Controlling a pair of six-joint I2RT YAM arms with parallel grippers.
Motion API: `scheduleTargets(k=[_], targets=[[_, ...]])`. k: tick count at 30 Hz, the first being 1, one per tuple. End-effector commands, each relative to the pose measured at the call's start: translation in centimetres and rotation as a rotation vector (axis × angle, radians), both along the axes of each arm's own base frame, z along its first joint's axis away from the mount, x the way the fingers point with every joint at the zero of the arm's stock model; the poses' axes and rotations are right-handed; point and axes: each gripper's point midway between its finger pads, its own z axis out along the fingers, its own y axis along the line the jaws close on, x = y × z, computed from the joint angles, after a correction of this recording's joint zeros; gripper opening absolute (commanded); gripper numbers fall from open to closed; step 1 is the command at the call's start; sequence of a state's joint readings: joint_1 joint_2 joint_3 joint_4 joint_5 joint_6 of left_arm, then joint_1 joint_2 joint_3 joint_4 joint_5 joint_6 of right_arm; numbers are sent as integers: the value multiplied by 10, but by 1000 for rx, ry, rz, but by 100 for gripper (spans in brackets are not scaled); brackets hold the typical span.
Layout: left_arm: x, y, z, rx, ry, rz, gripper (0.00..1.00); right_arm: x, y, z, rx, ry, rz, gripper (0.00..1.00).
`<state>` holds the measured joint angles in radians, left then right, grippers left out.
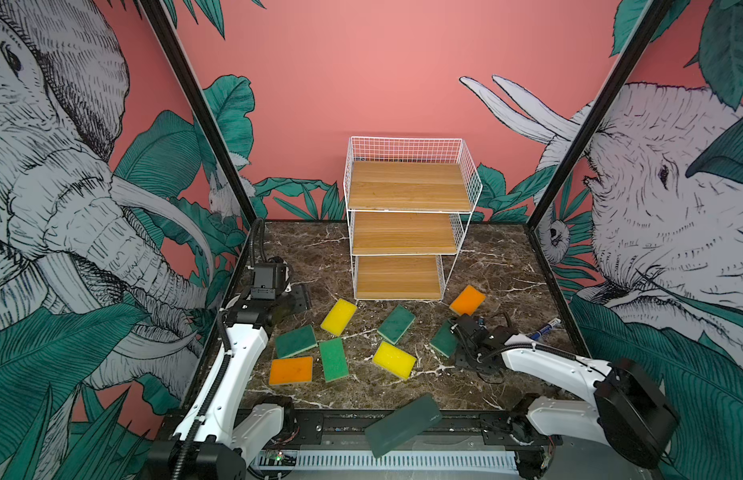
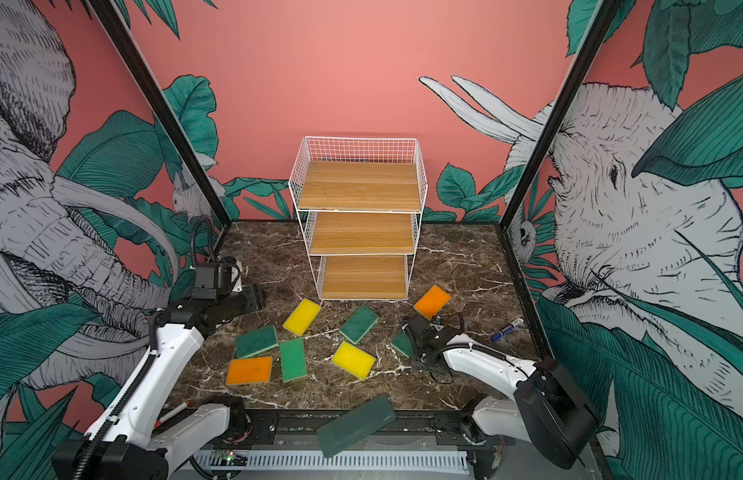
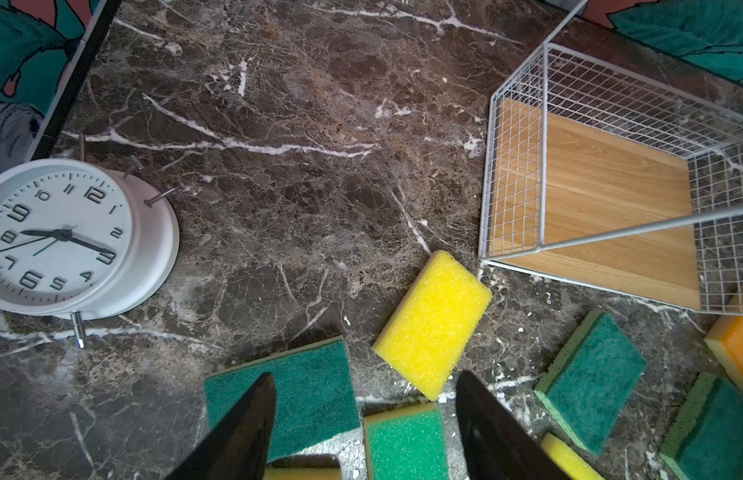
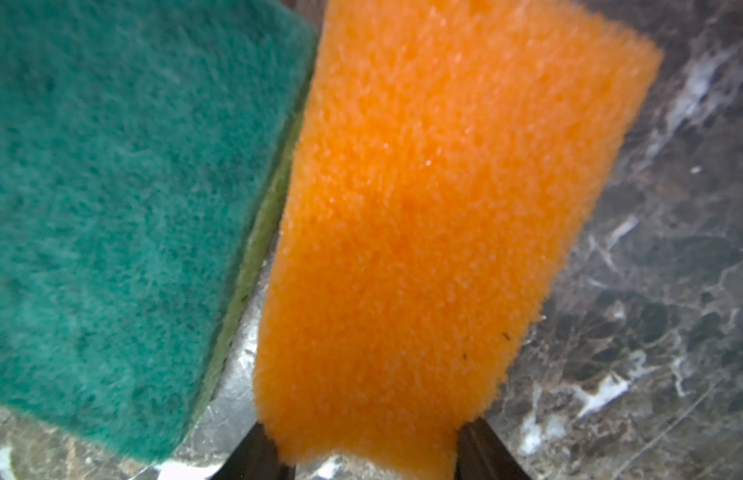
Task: Place and organize the cleaning sponges onto the shelf
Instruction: 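Lift the orange sponge with the right gripper and draw it back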
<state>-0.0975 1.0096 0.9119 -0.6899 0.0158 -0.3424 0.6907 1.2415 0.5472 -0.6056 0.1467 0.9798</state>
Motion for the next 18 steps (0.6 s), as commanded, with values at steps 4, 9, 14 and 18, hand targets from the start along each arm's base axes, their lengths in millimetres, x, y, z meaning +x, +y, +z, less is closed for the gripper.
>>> scheduleTargets(k=[4,9,14,18], targets=[[-6,0,-6,5,22,-11,70,-12,-15,-3,-60,39,-17,50],[-6,0,-4,8,17,-16,70,-11,-17,6,-57,6,-26,50],[-7,0,-3,8,15,-19,70,-14,-16,2,-53,28,-37,69],[-8,2,-1,23,16,-22,70,-14,-18,1,-81,51,-41,79]])
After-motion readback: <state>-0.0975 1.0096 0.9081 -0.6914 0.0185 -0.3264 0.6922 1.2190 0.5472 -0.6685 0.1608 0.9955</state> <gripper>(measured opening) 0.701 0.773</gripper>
